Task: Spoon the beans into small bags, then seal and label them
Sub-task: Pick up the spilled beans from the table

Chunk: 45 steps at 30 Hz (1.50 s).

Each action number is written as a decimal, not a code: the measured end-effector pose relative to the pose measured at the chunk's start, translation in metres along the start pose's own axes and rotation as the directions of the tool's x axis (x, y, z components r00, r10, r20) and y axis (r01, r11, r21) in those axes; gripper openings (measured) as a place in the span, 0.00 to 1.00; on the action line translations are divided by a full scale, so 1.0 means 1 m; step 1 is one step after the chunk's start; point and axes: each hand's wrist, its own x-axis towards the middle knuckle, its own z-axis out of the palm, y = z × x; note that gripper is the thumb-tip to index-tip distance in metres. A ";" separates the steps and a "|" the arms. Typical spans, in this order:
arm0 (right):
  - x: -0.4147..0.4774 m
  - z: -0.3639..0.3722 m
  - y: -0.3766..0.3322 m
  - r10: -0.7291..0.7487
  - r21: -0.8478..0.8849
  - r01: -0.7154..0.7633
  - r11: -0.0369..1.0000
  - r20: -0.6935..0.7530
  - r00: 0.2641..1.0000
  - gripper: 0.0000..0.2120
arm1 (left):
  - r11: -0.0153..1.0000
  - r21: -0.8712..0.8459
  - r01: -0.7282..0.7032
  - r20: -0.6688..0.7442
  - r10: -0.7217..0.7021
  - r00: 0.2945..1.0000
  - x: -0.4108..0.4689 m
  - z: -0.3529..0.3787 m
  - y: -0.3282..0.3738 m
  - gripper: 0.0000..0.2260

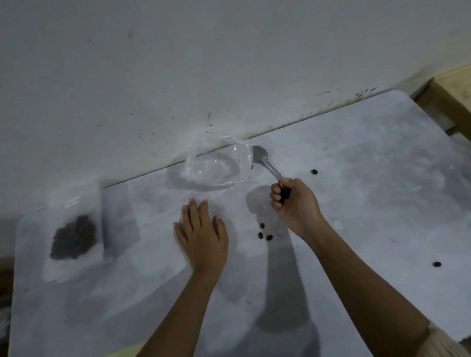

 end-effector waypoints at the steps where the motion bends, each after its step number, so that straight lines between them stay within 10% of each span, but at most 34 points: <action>1: 0.002 0.000 -0.003 0.001 -0.007 -0.001 1.000 0.010 1.000 0.11 | 1.000 0.001 0.018 -0.004 -0.018 1.000 0.000 0.001 0.003 0.24; 5: 0.015 0.002 -0.013 -0.051 -0.316 0.042 0.948 -0.019 0.999 0.13 | 0.999 0.038 0.023 -0.021 -0.022 1.000 -0.001 0.003 0.005 0.23; 12: 0.050 0.020 0.000 -0.307 -0.862 0.161 0.480 0.007 0.952 0.10 | 0.999 0.041 0.025 -0.027 -0.024 0.999 -0.001 0.002 0.007 0.23; 32: 0.071 0.030 0.000 -0.460 -0.968 0.204 -0.144 0.248 0.852 0.11 | 0.998 0.051 0.033 -0.029 -0.032 0.999 0.000 0.003 0.006 0.23; 45: 0.078 0.031 0.008 -0.459 -0.960 0.194 -0.202 0.268 0.847 0.09 | 0.998 0.046 0.034 -0.031 -0.033 0.999 0.000 0.003 0.006 0.22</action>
